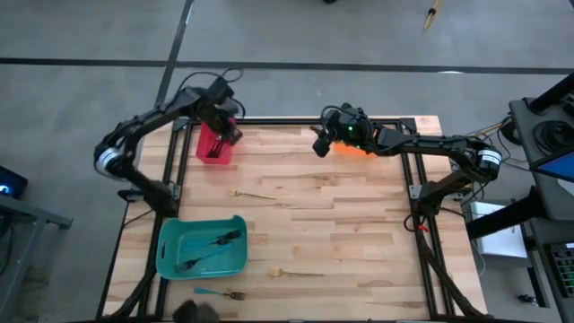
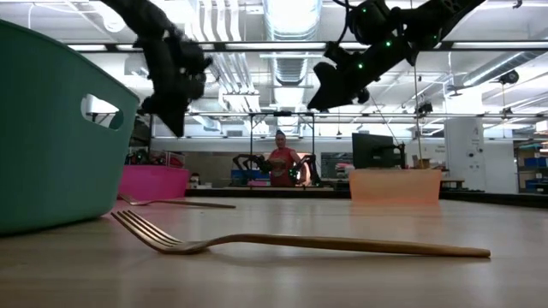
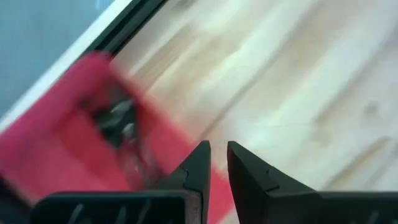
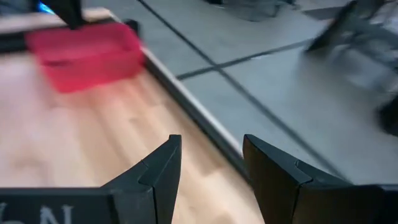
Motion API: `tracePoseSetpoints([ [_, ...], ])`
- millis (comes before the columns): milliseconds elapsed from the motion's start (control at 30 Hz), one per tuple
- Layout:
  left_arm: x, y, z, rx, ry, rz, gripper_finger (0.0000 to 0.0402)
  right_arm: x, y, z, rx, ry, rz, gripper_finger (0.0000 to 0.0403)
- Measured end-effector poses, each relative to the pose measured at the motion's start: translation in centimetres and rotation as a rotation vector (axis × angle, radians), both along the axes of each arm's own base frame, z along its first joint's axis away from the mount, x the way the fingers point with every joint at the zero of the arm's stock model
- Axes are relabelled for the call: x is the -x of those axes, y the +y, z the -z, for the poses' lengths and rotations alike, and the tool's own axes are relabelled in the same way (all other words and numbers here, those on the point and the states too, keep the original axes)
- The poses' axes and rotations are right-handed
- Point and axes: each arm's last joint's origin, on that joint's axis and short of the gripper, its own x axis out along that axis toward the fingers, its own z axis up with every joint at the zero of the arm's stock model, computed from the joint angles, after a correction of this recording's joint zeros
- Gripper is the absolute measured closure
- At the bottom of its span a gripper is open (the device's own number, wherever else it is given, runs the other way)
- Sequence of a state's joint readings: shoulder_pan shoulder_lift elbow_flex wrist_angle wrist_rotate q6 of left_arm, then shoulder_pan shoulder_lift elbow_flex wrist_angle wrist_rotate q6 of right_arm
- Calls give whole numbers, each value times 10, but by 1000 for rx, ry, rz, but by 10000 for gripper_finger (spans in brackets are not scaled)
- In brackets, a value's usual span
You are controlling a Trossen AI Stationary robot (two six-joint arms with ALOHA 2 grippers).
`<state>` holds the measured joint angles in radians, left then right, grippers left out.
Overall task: Sort silverware by color (type)
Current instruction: Put the gold fork into the orange bin
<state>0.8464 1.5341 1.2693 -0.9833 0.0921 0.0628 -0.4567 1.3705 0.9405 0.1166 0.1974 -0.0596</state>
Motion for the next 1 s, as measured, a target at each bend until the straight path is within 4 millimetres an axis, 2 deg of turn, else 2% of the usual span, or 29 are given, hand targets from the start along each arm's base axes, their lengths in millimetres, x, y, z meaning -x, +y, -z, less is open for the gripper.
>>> tracePoseSetpoints([
  [200,-13,-73,-21,-164,-198,211,365,-15,21,2,-177,-118,-195,239],
  [367,-8,-127,-21,-233,-396,332,364,-38,50,12,-179,-149,-302,239],
  [500,1,-157,-19,-266,-531,417,364,-56,68,21,-159,-191,-372,239],
  [667,13,-174,-18,-306,-669,464,364,-85,80,28,-185,-170,-411,239],
  [1000,29,-180,-26,-355,-782,456,364,-149,97,46,-192,15,-484,239],
])
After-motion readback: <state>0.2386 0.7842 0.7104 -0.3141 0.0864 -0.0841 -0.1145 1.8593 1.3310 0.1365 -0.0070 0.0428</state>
